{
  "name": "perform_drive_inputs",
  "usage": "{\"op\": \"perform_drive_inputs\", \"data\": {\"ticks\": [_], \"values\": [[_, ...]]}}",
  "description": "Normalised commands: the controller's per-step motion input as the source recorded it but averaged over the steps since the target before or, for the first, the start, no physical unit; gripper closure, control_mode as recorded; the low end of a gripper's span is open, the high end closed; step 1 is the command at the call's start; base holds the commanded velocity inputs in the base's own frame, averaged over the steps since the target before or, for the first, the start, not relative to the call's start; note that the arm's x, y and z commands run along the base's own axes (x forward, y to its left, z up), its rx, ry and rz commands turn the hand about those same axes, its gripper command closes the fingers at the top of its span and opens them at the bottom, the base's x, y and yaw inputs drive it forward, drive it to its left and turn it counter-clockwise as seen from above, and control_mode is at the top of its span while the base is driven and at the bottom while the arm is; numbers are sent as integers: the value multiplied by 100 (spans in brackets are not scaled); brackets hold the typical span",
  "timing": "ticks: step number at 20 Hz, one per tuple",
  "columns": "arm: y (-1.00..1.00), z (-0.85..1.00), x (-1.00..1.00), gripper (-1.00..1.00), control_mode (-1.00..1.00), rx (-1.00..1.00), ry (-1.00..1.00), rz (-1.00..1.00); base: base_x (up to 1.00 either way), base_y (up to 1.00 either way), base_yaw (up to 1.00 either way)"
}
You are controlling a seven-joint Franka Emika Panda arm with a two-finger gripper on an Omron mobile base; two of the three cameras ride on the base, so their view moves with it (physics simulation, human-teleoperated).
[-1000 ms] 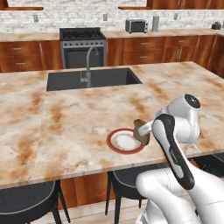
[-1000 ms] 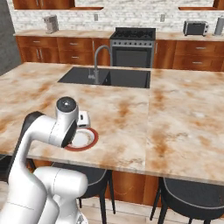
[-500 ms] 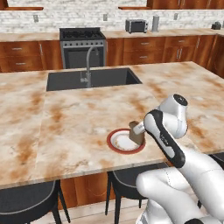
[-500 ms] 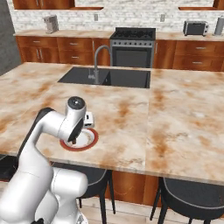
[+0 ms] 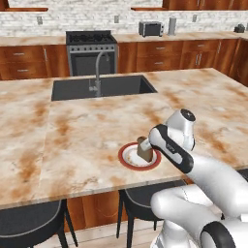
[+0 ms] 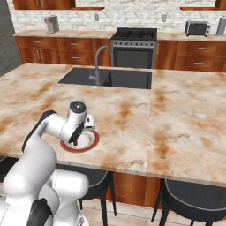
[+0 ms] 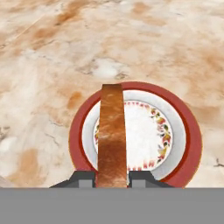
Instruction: Start the toaster. Once the lever pops up, take the bread to the plate on the dining counter.
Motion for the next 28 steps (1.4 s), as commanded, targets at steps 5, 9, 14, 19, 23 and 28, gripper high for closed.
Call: {"op": "perform_drive_inputs", "data": {"ticks": [5,9,14,19,23,28], "values": [[1,-25,31,100,-100,0,3,0,0,0,0],[0,-20,28,100,-100,0,1,0,0,0,0],[0,-19,22,100,-100,0,0,0,0,0,0],[2,-12,4,100,-100,0,1,0,0,0,0],[5,-6,0,100,-100,0,0,0,0,0,0],[1,-2,-3,100,-100,0,-1,0,0,0,0]]}}
